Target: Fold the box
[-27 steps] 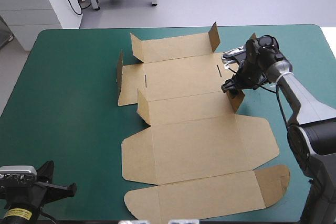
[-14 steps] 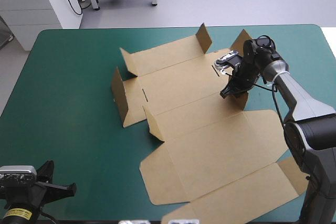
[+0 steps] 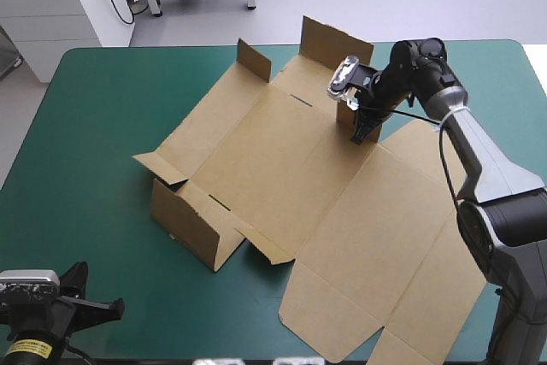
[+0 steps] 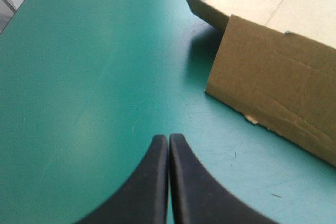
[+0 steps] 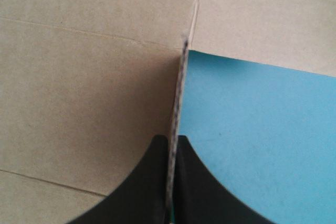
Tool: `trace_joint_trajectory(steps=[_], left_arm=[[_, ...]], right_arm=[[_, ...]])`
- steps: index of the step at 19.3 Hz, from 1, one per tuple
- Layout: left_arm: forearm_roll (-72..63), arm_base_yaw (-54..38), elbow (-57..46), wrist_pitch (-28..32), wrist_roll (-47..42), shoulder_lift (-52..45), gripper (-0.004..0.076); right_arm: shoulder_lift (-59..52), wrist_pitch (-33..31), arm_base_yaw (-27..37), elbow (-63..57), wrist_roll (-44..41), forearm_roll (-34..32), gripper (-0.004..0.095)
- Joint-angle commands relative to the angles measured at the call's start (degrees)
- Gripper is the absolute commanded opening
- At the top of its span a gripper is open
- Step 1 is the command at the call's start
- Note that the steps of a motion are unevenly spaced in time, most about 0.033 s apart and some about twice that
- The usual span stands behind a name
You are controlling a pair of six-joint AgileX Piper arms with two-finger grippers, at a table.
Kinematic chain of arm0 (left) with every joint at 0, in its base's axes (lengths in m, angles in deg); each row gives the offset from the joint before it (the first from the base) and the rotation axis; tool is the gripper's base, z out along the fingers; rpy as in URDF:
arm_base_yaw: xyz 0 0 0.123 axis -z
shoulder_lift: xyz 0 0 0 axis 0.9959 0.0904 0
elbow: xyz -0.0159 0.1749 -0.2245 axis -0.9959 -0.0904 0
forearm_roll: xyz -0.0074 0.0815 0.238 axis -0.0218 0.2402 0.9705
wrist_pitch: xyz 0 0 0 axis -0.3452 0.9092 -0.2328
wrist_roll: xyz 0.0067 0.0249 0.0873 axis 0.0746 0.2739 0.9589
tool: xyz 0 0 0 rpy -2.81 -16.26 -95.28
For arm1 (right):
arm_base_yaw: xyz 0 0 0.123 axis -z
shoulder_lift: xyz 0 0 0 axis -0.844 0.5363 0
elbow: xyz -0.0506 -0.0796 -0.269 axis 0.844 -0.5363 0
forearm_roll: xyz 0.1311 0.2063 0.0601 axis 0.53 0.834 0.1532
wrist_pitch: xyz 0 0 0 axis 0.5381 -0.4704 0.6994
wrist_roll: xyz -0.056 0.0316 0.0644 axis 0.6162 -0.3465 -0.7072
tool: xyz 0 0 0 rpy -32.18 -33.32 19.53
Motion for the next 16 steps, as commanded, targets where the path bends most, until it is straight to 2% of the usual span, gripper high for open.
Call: trace_joint_trajectory(steps=[1, 5, 9, 16], left_arm=[[-0.68, 0.18, 1.49, 4.18, -0.32, 1.2, -0.0008], [-0.68, 0.18, 1.49, 4.18, -0.32, 1.2, -0.0008], [-0.68, 0.18, 1.49, 4.18, -0.32, 1.2, -0.0008], [-0.68, 0.18, 1.49, 4.18, -0.32, 1.2, -0.0008]], right_arm=[[-2.86, 2.8, -3.76, 2.22, 8.54, 2.03, -0.0021], [-1.03, 8.15, -7.69, 2.33, 12.74, 1.6, -0.0021], [0.99, 9.59, -10.01, 2.61, 15.76, 1.71, -0.0021], [2.51, 14.42, -11.4, 3.63, 20.59, 8.24, -0.0021]])
